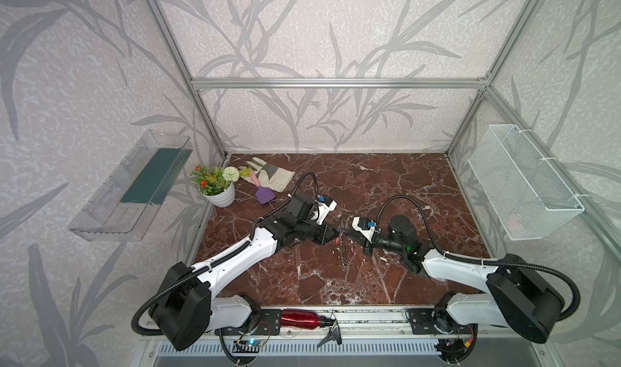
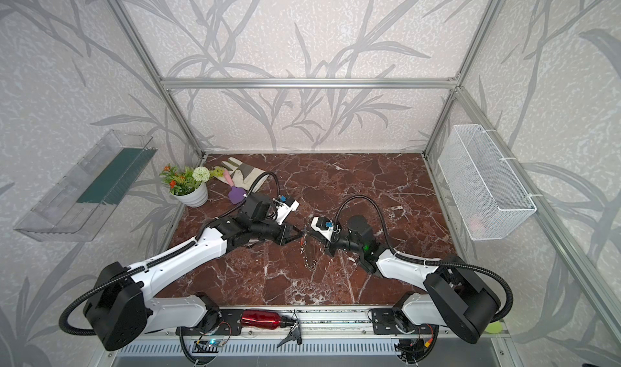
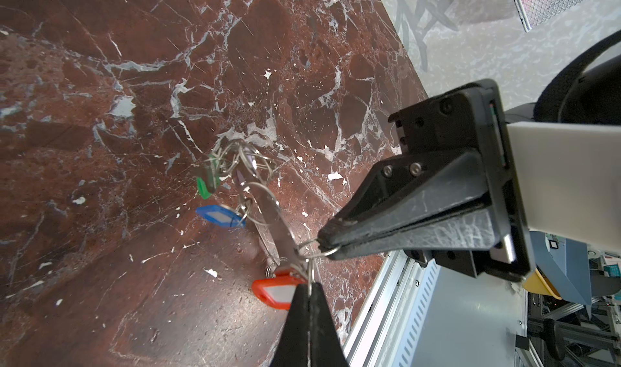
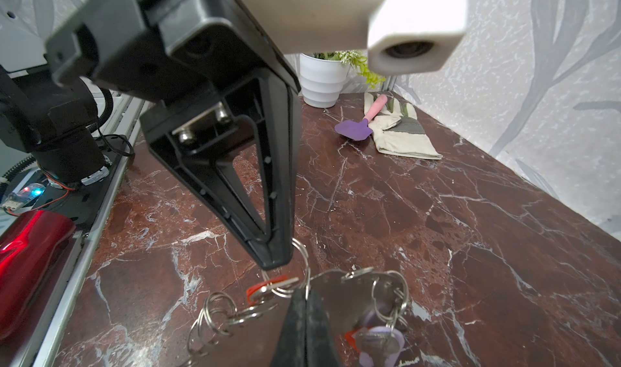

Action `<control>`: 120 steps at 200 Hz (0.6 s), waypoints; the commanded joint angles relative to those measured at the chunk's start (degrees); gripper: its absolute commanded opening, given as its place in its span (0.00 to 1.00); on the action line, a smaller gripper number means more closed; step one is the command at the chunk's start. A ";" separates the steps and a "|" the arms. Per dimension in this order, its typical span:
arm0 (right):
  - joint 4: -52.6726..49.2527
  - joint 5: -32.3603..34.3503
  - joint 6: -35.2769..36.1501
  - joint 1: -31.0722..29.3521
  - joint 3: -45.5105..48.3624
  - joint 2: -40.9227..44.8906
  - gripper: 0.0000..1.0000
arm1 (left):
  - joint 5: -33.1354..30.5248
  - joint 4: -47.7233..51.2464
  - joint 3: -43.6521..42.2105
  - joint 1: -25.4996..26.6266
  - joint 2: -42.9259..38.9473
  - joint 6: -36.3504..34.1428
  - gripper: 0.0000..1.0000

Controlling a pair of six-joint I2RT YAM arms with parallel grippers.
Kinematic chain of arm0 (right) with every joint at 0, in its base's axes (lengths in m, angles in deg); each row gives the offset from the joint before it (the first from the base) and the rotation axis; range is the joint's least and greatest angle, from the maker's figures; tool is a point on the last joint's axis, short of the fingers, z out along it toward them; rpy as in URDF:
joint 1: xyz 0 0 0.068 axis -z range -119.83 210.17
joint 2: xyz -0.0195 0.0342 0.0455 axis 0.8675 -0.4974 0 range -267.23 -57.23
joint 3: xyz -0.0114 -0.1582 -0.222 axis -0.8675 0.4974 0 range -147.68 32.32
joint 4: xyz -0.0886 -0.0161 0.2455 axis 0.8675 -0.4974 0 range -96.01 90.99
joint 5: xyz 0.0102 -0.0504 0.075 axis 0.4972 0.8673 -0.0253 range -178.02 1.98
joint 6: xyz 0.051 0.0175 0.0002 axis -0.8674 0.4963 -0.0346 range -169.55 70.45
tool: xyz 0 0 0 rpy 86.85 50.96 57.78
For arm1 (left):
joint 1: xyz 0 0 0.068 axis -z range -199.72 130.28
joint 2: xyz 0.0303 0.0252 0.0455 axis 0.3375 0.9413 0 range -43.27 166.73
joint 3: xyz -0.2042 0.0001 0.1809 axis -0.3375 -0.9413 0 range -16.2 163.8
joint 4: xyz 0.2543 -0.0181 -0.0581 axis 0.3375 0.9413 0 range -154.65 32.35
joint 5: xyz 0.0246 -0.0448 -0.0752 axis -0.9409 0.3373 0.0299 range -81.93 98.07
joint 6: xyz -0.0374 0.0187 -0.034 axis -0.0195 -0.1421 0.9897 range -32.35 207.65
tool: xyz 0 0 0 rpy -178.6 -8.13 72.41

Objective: Put the keys on the keyring

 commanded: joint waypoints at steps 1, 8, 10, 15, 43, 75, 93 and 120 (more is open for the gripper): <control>0.78 -2.04 -0.12 -0.39 -1.17 -0.30 0.00 | -2.14 -2.67 -0.57 -0.91 -1.42 0.92 0.00; 0.78 -1.99 -0.16 -0.37 -1.17 -0.30 0.00 | -2.23 -2.60 -0.46 -1.01 -1.32 1.01 0.00; 0.78 -1.99 -0.16 -0.40 -1.17 -0.30 0.00 | -2.18 -2.57 -0.49 -1.04 -1.26 1.06 0.00; 0.78 -2.09 -0.13 -0.42 -1.24 -0.30 0.00 | -2.18 -2.55 -0.49 -1.03 -1.21 1.06 0.00; 0.85 -2.26 -0.09 -0.41 -1.20 -0.30 0.00 | -3.14 -2.05 -0.12 -1.11 -0.33 1.92 0.00; 1.13 -2.73 -0.25 -0.38 -1.02 -0.48 0.00 | -4.39 -0.39 0.41 -1.12 0.80 3.16 0.00; 1.12 -2.88 -0.42 -0.42 -1.00 -0.70 0.00 | -5.26 1.08 1.16 -1.08 1.55 3.50 0.00; 3.70 -3.00 -0.43 -0.41 -0.41 -0.30 0.00 | -6.11 2.65 2.45 -1.08 2.96 4.24 0.00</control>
